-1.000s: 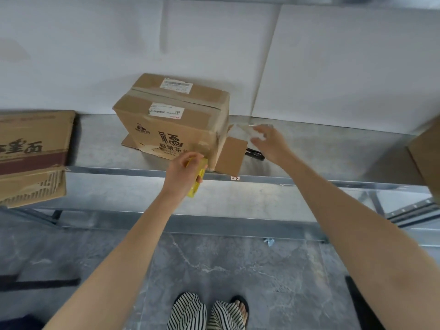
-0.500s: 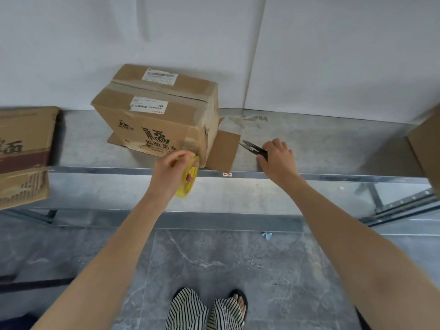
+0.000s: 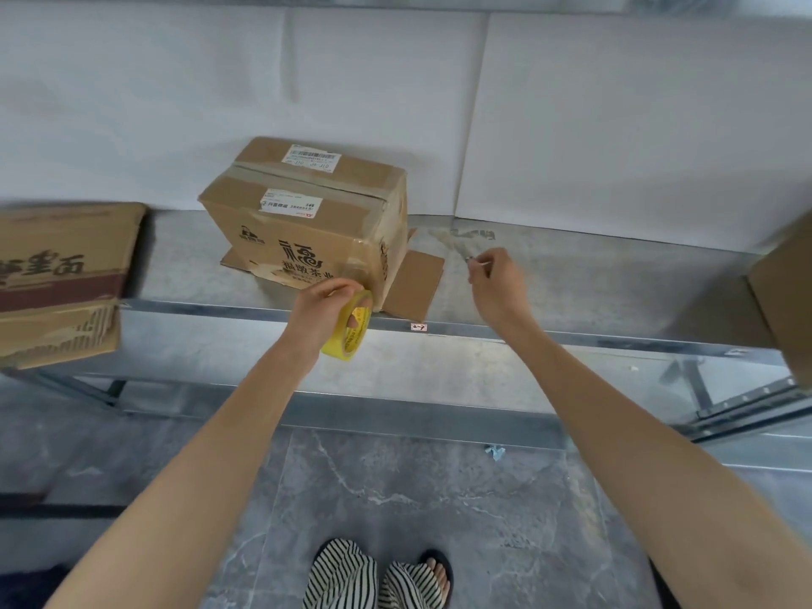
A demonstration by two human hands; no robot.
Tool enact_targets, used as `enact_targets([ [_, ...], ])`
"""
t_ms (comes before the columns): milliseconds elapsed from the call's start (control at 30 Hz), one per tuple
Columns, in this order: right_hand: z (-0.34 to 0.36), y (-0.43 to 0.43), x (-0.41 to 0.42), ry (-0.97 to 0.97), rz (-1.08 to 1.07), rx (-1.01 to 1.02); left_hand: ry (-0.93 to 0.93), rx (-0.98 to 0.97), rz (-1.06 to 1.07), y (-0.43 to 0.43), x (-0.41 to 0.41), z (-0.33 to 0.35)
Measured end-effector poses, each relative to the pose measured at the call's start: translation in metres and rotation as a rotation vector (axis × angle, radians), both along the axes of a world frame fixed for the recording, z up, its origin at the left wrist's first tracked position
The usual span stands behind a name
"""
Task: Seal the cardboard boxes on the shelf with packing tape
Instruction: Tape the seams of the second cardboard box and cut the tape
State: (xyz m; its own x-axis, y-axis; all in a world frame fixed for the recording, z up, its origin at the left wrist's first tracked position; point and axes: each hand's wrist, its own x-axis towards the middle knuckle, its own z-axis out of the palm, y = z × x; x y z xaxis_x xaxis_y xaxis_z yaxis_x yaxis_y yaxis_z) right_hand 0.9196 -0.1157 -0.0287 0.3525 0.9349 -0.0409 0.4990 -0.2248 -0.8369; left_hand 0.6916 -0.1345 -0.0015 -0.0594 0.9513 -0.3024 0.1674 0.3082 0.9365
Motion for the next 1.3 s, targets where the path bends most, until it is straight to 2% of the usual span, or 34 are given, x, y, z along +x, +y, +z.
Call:
enact_targets([
  [133, 0.021, -0.025, -0.043, 0.111, 0.242, 0.021, -0.045, -0.013, 0.047, -0.003, 0.003, 0.0],
  [267, 0.023, -0.037, -0.064, 0.058, 0.425, -0.034, -0.077, -0.01, 0.04, -0.004, 0.003, -0.002],
  [400, 0.02, -0.036, -0.075, 0.038, 0.421, -0.074, -0.06, 0.011, 0.007, -0.003, 0.0, -0.005],
  [800, 0.015, -0.029, -0.076, 0.112, 0.341, -0.01, -0.08, 0.01, -0.042, 0.001, -0.004, -0.003],
  [1067, -0.024, -0.013, -0.012, -0.242, 0.034, -0.104, 0.033, 0.051, -0.073, 0.002, 0.002, -0.01],
  [1200, -0.04, 0.0, 0.002, -0.438, 0.029, -0.123, 0.049, 0.075, -0.038, 0.005, 0.005, -0.012],
  [1300, -0.041, 0.005, 0.001, -0.642, 0.064, -0.263, 0.037, 0.096, -0.034, 0.006, 0.005, -0.012],
])
